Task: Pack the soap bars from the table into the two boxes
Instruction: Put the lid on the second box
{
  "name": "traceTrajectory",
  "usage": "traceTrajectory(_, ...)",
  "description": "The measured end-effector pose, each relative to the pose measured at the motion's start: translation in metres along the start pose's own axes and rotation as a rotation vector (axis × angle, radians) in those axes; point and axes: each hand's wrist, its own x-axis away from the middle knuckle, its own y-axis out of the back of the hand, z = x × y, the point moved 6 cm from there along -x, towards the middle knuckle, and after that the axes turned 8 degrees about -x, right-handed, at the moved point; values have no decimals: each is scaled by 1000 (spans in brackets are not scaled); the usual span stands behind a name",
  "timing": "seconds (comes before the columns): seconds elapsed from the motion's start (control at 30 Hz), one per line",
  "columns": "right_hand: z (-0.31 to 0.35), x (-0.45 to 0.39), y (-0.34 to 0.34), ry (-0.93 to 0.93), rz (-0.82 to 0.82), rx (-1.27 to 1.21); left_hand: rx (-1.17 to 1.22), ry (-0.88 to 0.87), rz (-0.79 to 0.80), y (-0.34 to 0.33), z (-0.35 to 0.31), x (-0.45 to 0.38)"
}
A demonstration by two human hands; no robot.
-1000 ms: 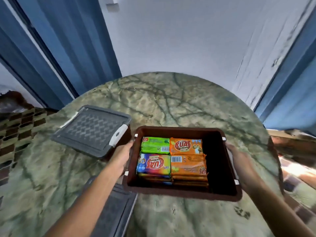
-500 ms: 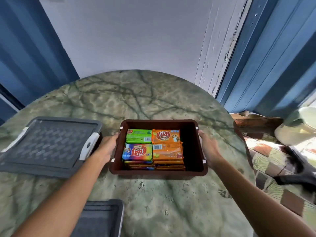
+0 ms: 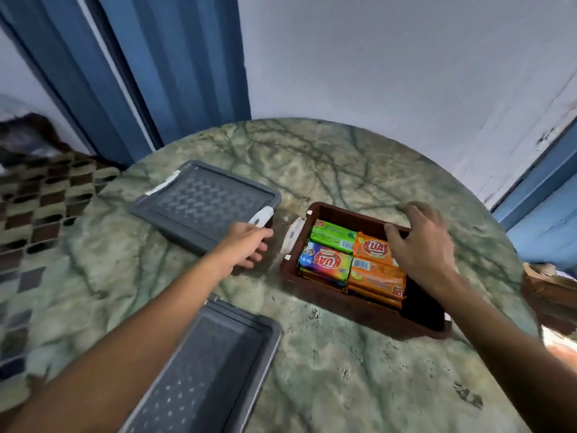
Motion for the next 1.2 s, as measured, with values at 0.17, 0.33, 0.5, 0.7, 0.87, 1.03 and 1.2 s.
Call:
traceTrajectory(0.17, 121, 17, -62, 296, 331, -177, 60, 109, -132, 55, 64, 77)
traceTrajectory(0.33, 178, 75, -137, 489, 657, -256, 241, 334, -371, 84, 144, 170)
traceTrajectory(0.5, 177, 113, -196, 477, 872, -225, 303, 464, -585, 62, 204, 224)
traceTrajectory(0.7, 134, 138, -260, 431, 951, -31, 50, 617, -789, 13, 273, 226)
traceTrajectory(0.87, 102, 160, -280, 461, 915, 116, 206, 579, -952, -11, 282, 223)
traceTrajectory(1.03, 138, 143, -240, 309, 995, -121, 561, 450, -1071, 37, 269, 243)
traceTrajectory(1.2, 178, 99, -166, 298, 901, -337, 415, 249, -1069, 154, 195, 219)
